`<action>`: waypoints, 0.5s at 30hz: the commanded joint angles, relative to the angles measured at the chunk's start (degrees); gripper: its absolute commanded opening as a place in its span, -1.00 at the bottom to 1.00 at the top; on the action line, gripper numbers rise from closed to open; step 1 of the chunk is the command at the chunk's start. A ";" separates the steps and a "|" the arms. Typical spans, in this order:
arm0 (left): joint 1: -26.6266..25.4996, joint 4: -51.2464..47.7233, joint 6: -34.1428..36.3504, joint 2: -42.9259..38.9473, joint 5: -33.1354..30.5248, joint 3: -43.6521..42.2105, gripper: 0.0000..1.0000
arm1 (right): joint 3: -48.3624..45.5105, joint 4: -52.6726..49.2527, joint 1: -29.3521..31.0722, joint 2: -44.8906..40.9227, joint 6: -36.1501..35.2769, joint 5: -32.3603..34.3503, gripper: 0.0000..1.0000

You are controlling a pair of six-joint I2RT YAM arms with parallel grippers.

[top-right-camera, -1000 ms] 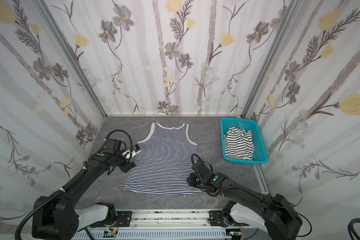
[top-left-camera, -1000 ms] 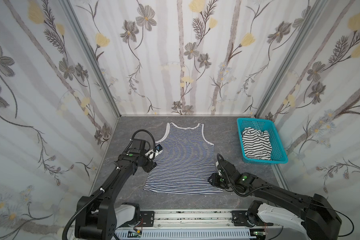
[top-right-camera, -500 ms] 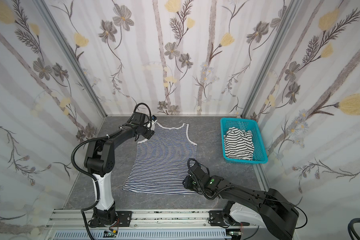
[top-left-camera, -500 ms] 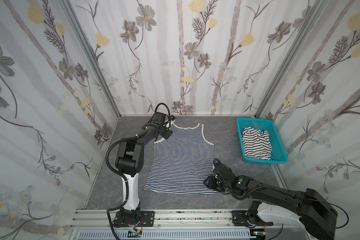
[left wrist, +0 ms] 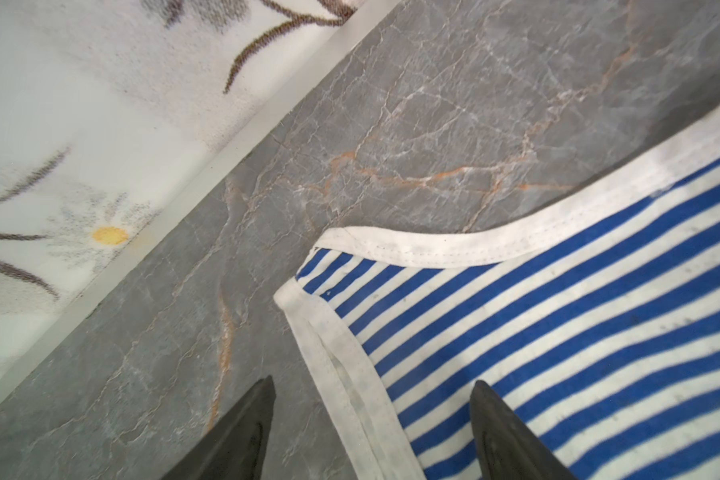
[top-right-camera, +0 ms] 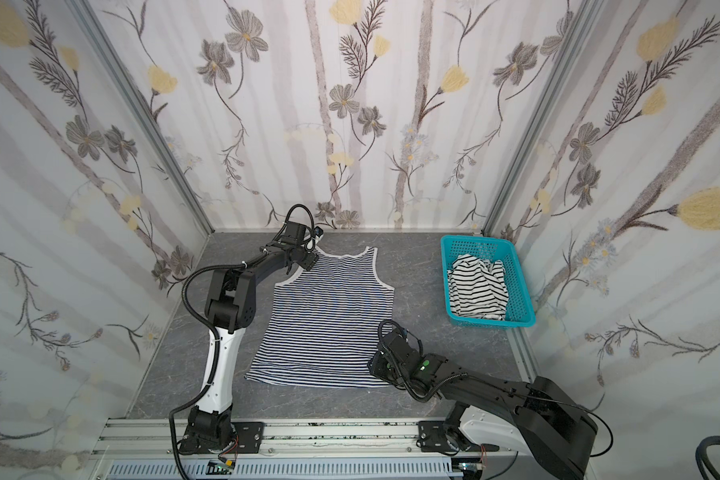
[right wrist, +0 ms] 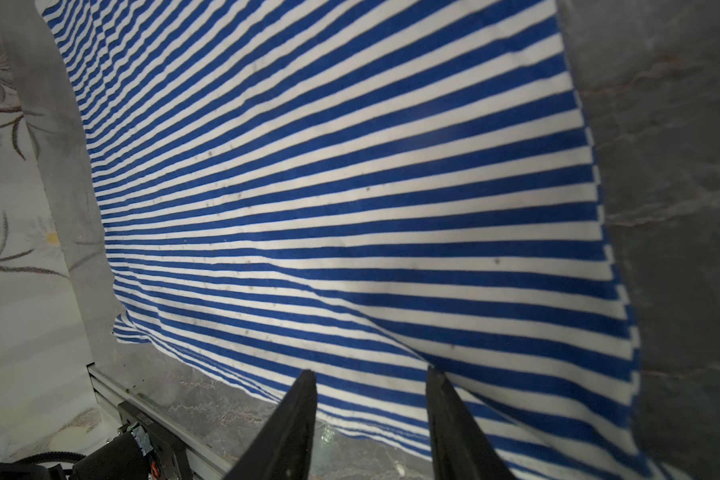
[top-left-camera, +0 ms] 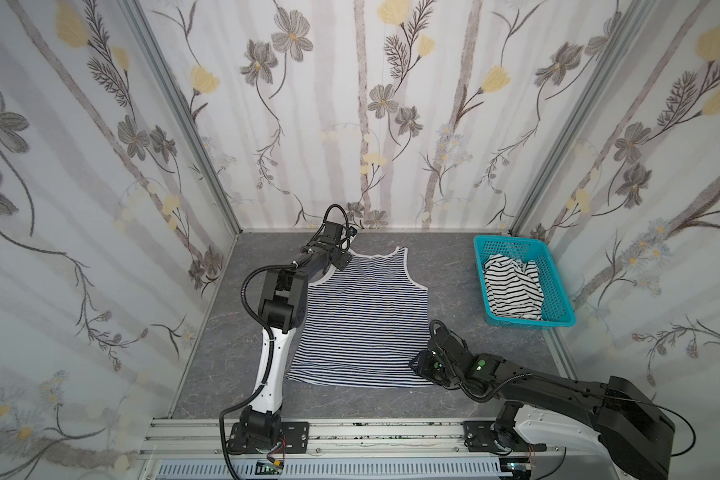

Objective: Fold and stack the tank tops

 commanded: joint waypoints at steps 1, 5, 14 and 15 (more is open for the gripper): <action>-0.04 -0.20 1.81 1.50 -2.46 0.75 0.51 | -0.33 1.79 -0.37 0.67 1.22 0.88 -0.10; 0.33 -0.20 2.05 2.41 -4.58 1.32 0.51 | -1.11 1.30 -1.33 0.86 1.12 0.53 -0.10; 2.03 -0.16 1.94 0.80 -8.66 -1.45 0.51 | 0.60 -2.23 -10.48 1.69 -5.56 -0.59 -0.08; 2.23 -0.20 1.78 0.33 -8.89 -2.28 0.51 | 1.41 -2.74 -11.43 2.41 -6.45 -0.29 -0.08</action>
